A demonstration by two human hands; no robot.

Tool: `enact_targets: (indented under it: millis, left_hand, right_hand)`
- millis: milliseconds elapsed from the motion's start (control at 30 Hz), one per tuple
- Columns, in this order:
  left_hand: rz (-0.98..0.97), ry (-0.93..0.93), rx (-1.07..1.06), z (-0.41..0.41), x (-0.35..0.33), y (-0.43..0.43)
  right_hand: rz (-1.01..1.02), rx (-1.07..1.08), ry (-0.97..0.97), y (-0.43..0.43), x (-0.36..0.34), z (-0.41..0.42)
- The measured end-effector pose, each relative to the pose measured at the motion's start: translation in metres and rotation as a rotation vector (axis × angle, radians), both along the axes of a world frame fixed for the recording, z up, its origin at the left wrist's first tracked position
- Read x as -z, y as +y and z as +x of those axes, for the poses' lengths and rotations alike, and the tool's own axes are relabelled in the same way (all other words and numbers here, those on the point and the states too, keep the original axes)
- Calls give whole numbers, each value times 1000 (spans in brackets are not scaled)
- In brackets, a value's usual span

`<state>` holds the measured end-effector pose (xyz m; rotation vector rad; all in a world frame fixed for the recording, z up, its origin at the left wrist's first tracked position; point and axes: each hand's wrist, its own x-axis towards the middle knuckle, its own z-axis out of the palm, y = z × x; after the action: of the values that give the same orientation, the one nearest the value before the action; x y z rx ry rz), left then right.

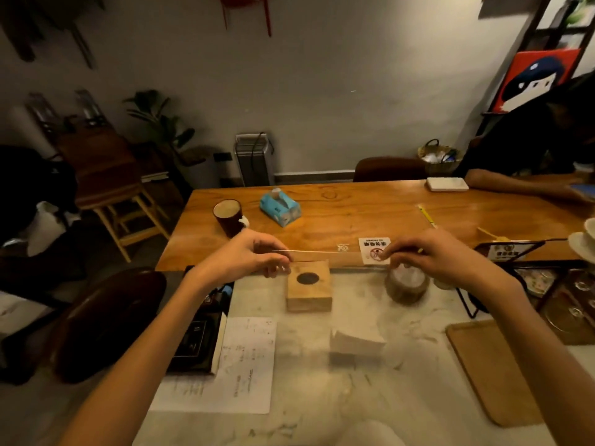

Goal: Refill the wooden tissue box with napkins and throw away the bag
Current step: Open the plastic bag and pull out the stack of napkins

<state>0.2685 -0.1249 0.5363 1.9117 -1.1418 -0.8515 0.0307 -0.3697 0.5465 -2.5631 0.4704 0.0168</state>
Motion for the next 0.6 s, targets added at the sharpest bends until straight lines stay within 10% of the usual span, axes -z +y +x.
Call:
enact_targets:
  millis: [133,600]
  left_hand:
    - [-21,-118,24,-4,23,-6]
    - [-452,31,-158,4,-8,3]
  right_hand:
    - [-224,-25,204,21,17,26]
    - [292,-254,-239,43,-76,125]
